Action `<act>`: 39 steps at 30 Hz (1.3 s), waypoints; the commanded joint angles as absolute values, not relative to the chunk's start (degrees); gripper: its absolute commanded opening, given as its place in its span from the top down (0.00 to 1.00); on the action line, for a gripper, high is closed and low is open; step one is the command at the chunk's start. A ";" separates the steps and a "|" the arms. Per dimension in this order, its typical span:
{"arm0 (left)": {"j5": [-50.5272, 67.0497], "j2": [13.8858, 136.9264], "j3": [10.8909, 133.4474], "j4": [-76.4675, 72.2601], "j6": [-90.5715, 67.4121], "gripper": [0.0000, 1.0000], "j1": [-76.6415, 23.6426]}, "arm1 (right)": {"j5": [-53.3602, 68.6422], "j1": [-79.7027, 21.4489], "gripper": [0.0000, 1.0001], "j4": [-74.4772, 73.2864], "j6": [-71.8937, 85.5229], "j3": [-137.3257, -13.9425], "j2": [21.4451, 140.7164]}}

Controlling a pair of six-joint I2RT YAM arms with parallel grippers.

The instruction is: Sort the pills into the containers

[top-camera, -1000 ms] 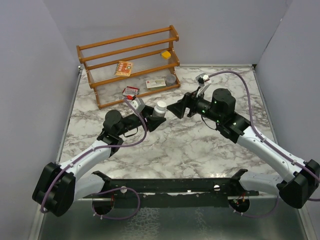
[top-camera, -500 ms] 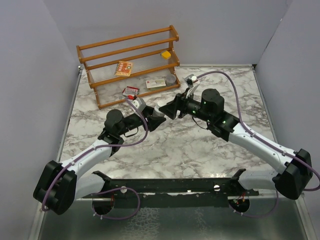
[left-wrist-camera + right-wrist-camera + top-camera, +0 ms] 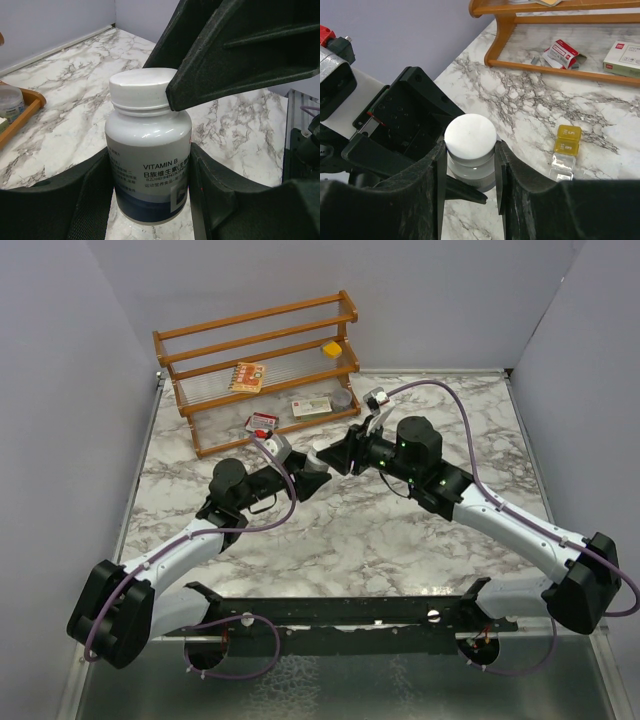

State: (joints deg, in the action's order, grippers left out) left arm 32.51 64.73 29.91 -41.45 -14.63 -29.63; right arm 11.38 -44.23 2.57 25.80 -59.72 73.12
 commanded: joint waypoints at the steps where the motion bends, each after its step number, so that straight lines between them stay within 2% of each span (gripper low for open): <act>1: 33.34 64.20 30.48 -41.66 -14.07 1.00 -29.90 | 10.25 -45.00 0.81 4.22 25.19 -61.17 72.64; 6: 35.37 62.93 29.09 -41.70 -13.74 1.00 -29.88 | 10.16 -44.94 0.82 3.15 22.95 -60.67 70.93; 11: 42.94 60.29 28.42 -42.35 -13.47 1.00 -29.88 | 12.37 -44.99 0.83 1.86 20.45 -59.83 68.78; 19: 50.50 55.10 26.64 -51.66 -20.44 1.00 -30.60 | 19.49 -45.00 0.87 0.89 18.07 -58.75 63.39; 23: 54.69 54.99 26.60 -60.39 -26.55 1.00 -31.85 | 27.14 -45.00 0.88 2.13 17.30 -58.96 61.85; 30: 58.79 56.10 24.58 -85.18 -43.81 1.00 -33.39 | 38.29 -45.00 0.88 8.12 16.48 -56.72 58.52; 39: 59.15 60.87 25.54 -97.90 -53.55 1.00 -33.75 | 46.92 -45.00 0.89 11.16 15.99 -56.13 59.01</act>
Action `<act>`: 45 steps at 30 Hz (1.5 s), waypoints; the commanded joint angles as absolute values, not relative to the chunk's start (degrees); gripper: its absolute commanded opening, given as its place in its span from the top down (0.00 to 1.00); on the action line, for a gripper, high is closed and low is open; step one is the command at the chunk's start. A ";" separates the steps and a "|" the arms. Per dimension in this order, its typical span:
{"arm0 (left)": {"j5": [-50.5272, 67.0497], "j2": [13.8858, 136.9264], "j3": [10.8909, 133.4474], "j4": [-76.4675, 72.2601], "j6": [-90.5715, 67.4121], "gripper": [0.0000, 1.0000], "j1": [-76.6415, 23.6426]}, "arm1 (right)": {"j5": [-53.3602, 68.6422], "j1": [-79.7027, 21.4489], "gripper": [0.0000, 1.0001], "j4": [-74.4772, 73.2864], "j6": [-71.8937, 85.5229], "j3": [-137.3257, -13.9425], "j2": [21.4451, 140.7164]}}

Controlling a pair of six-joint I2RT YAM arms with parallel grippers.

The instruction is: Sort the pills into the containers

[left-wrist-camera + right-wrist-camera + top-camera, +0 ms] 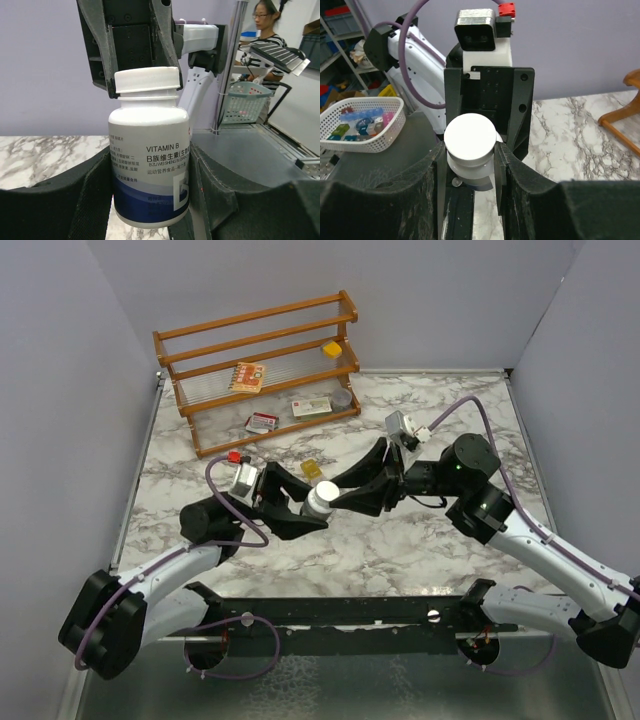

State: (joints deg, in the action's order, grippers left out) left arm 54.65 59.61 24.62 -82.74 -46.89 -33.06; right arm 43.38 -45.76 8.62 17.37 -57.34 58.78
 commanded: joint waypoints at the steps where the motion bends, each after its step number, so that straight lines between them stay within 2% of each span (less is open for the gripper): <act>1: 59.17 61.54 25.57 -99.37 -54.56 1.00 -33.75 | 47.33 -45.00 0.89 11.29 15.69 -56.02 59.07; 6: 59.16 63.01 25.99 -100.90 -55.70 1.00 -33.84 | 50.66 -44.96 0.89 12.95 15.24 -55.71 59.22; 9: 58.98 62.65 26.13 -100.90 -55.32 1.00 -33.84 | 50.39 -45.00 0.83 12.24 14.86 -55.89 59.22; 12: 58.81 61.68 26.24 -99.40 -53.98 1.00 -33.84 | 48.85 -45.00 0.54 11.54 14.66 -55.60 58.64; 16: 57.39 58.67 26.32 -90.80 -47.45 1.00 -33.84 | 48.16 -45.00 0.31 10.89 14.63 -55.14 57.43; 17: 56.93 57.65 26.34 -87.75 -45.22 1.00 -33.84 | 48.16 -45.00 0.28 10.69 14.55 -55.13 57.18; 25: 53.17 51.72 27.89 -71.88 -33.83 1.00 -33.84 | 44.91 -44.99 0.22 8.46 13.99 -55.18 55.81; 34: 40.22 48.24 28.36 -51.85 -19.32 1.00 -33.84 | 24.71 -45.00 0.22 2.72 14.12 -57.32 53.27; 38: 34.37 47.87 28.25 -48.51 -15.50 1.00 -33.85 | 20.75 -44.94 0.20 1.44 13.75 -59.02 54.10; 40: 32.39 47.78 28.14 -48.12 -14.49 1.00 -33.84 | 19.75 -45.00 0.14 2.10 14.15 -59.41 54.65; 45: 28.88 48.45 27.85 -47.97 -13.28 1.00 -33.84 | 15.97 -45.20 0.13 5.42 16.06 -59.41 56.72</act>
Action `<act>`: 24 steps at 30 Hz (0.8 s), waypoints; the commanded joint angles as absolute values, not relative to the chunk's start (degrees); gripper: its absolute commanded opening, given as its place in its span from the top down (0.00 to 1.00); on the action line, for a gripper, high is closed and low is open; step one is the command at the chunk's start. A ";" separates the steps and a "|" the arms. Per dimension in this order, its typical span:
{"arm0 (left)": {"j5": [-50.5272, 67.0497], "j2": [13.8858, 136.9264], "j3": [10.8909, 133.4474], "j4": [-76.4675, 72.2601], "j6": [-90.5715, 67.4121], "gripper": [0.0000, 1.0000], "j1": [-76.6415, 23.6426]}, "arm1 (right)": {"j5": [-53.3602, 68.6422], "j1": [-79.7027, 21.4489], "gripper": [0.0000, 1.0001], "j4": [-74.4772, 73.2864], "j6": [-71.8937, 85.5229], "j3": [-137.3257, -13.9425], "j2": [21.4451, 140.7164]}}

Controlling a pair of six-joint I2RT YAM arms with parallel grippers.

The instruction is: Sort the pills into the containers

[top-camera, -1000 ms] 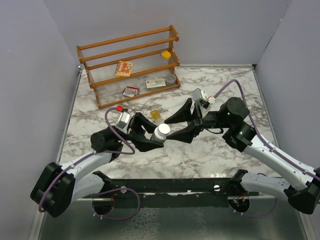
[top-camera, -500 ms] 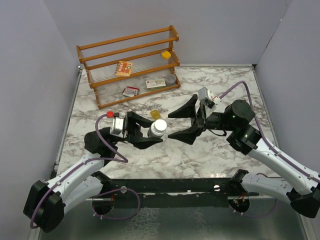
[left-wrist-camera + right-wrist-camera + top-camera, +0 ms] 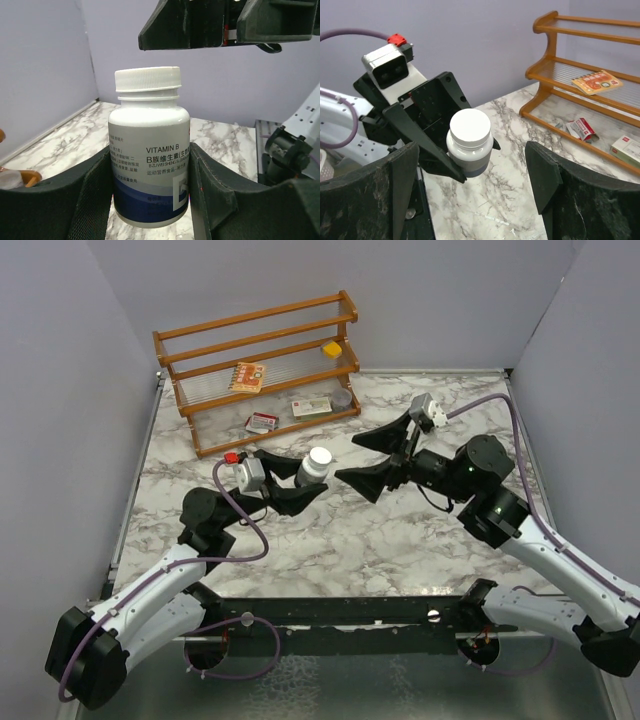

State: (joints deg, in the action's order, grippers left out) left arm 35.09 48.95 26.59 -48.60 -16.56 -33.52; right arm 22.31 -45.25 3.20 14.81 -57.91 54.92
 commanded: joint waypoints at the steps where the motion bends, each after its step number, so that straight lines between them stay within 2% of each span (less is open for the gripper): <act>1: 28.44 48.54 27.82 -47.94 -13.09 1.00 -33.84 | 14.80 -45.43 0.13 5.74 16.14 -59.49 57.29; 10: 25.23 48.63 26.70 -47.93 -12.00 1.00 -33.92 | 4.75 -49.09 0.13 8.76 15.23 -60.55 62.82; 21: 24.07 50.89 26.27 -47.93 -11.04 1.00 -34.01 | 6.64 -50.32 0.14 12.41 18.17 -61.44 65.01; 24: 23.32 51.45 26.19 -47.99 -10.63 1.00 -34.18 | 6.17 -50.77 0.17 12.71 18.63 -61.60 65.80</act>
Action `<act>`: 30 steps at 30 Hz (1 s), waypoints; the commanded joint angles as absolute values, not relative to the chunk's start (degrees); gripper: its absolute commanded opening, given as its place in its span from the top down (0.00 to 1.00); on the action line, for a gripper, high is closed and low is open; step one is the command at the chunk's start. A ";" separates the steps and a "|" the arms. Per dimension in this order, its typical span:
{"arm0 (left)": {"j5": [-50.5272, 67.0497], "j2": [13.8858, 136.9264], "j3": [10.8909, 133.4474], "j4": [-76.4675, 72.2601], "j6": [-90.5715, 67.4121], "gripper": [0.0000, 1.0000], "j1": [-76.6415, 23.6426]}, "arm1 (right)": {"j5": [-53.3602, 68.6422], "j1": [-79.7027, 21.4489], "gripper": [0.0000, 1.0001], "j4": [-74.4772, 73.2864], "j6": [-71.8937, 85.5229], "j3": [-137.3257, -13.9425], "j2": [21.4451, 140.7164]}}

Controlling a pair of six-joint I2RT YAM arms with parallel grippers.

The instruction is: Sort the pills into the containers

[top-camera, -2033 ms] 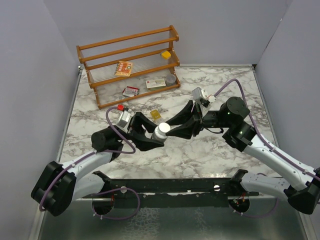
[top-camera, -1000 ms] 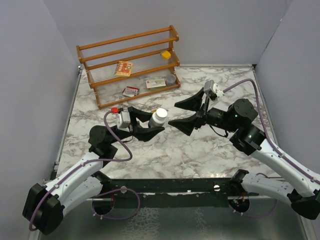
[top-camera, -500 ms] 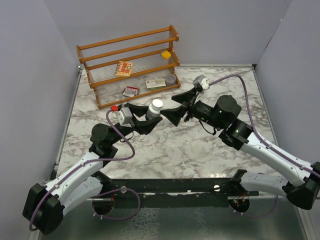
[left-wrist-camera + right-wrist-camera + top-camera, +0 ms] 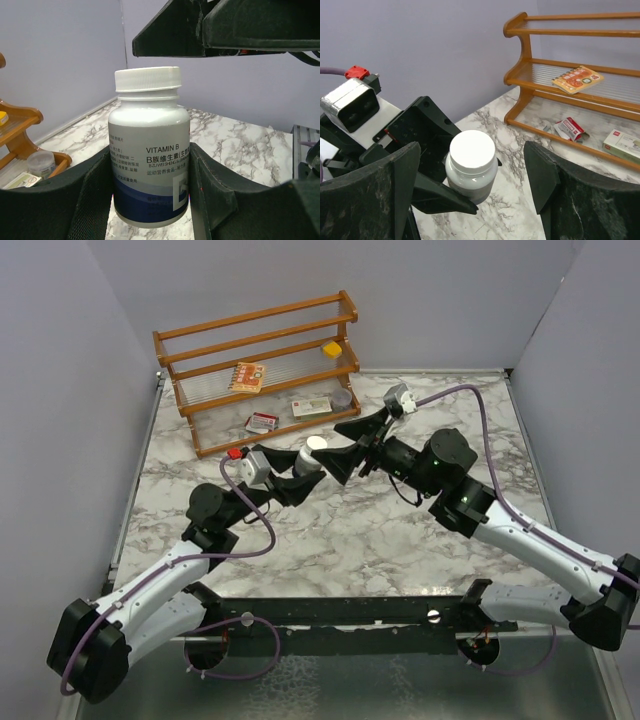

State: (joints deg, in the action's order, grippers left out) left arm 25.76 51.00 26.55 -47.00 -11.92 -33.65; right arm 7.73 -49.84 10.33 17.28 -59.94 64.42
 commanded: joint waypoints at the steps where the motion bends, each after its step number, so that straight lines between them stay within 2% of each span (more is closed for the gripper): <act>1: 23.07 51.61 26.19 -47.96 -10.41 1.00 -34.26 | 5.89 -50.91 0.19 12.82 18.74 -61.65 66.17; 16: 16.35 50.83 24.34 -48.39 -7.25 1.00 -35.14 | -5.47 -54.82 0.32 14.78 19.56 -61.68 68.99; 30: 9.28 48.64 21.25 -51.45 -6.15 1.00 -35.97 | -7.32 -55.94 0.33 15.28 20.04 -62.10 71.31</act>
